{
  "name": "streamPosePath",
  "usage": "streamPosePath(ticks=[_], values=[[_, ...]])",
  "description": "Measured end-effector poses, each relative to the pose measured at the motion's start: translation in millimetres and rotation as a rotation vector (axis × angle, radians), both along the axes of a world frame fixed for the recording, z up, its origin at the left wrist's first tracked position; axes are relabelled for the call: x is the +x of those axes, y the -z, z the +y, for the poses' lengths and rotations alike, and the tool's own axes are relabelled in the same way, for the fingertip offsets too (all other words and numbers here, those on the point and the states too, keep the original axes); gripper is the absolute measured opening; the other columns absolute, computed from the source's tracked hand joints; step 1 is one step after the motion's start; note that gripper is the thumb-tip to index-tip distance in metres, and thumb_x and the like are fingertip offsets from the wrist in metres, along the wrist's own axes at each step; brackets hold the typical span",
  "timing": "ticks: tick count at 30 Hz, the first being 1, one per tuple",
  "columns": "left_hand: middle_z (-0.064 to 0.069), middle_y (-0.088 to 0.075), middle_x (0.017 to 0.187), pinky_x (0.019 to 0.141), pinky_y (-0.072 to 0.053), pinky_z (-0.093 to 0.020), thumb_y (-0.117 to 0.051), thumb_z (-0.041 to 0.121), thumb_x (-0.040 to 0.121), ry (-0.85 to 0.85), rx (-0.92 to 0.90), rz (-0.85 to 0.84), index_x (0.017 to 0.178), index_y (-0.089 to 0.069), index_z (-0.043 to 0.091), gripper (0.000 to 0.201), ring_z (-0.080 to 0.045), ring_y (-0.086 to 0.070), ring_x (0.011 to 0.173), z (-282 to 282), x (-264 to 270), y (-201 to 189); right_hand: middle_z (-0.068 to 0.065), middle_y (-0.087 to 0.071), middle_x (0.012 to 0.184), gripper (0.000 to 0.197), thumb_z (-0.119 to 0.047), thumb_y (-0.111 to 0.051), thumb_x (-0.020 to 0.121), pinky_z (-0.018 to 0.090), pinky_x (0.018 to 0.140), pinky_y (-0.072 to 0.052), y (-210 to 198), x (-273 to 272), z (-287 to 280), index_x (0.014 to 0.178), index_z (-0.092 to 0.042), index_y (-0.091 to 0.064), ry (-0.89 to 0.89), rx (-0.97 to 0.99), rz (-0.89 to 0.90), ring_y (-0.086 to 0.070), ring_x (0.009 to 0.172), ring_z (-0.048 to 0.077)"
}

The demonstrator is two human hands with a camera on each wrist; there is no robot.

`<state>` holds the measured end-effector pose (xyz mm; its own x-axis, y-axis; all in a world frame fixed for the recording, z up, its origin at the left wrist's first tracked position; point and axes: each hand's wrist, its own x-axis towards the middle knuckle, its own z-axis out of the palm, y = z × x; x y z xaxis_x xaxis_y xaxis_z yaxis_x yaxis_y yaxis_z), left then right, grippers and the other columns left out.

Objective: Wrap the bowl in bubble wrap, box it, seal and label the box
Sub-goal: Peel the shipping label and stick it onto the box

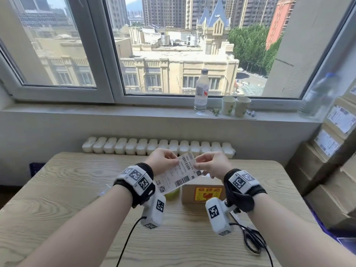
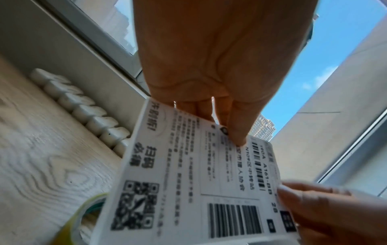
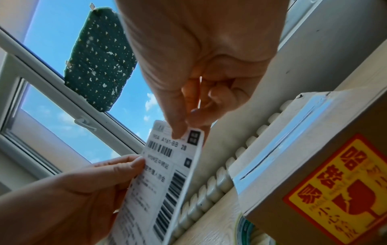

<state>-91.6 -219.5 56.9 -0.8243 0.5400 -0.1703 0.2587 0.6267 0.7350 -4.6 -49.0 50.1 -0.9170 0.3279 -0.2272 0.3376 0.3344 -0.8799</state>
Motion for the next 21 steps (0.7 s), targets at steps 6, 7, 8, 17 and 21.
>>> streamPosePath(ticks=[6,7,8,17,21], values=[[0.000,-0.070,0.091,0.071,-0.054,-0.023,-0.061,0.026,0.090,0.043,-0.001,-0.065,0.081,-0.063,0.022,0.011,-0.013,-0.066,0.082,0.9,-0.6,-1.3,0.006,-0.069,0.076,0.003,-0.008,-0.067,0.087,0.017,0.040,-0.042,4.0,-3.6,3.7,0.085,-0.010,-0.068,0.025,-0.105,0.029,-0.057,0.044,0.005],[-0.001,-0.070,0.092,0.072,-0.053,-0.023,-0.062,0.024,0.090,0.046,0.004,-0.067,0.081,-0.063,0.021,0.009,-0.013,-0.066,0.083,1.7,0.2,0.2,0.005,-0.069,0.074,0.005,-0.008,-0.067,0.087,0.017,0.042,-0.044,3.9,-4.0,2.9,0.083,-0.011,-0.068,0.031,-0.098,0.042,-0.059,0.047,0.006],[0.000,-0.070,0.091,0.071,-0.052,-0.021,-0.062,0.023,0.090,0.042,0.018,-0.060,0.082,-0.062,0.021,0.008,-0.012,-0.065,0.083,2.7,1.1,0.9,0.004,-0.068,0.072,0.007,-0.007,-0.067,0.086,0.018,0.045,-0.046,4.2,-4.4,2.2,0.081,-0.012,-0.068,0.030,-0.074,0.049,-0.060,0.051,0.008],[0.003,-0.064,0.075,0.061,-0.046,-0.018,-0.063,0.018,0.089,0.002,0.084,0.018,0.080,-0.062,0.018,0.010,-0.007,-0.055,0.064,8.7,3.1,-3.8,0.001,-0.069,0.071,0.005,-0.012,-0.072,0.083,0.018,0.049,-0.046,4.0,-3.8,-4.2,0.079,-0.015,-0.071,-0.028,0.014,0.042,-0.058,0.057,0.008],[0.000,-0.062,0.073,0.055,-0.049,-0.020,-0.061,0.013,0.090,-0.065,0.125,-0.046,0.081,-0.060,0.012,0.009,-0.010,-0.056,0.059,5.7,1.5,-4.2,0.002,-0.070,0.073,0.006,-0.013,-0.075,0.080,0.019,0.047,-0.043,4.9,-2.9,-0.8,0.084,-0.011,-0.071,-0.002,0.016,0.014,-0.056,0.056,0.009]])
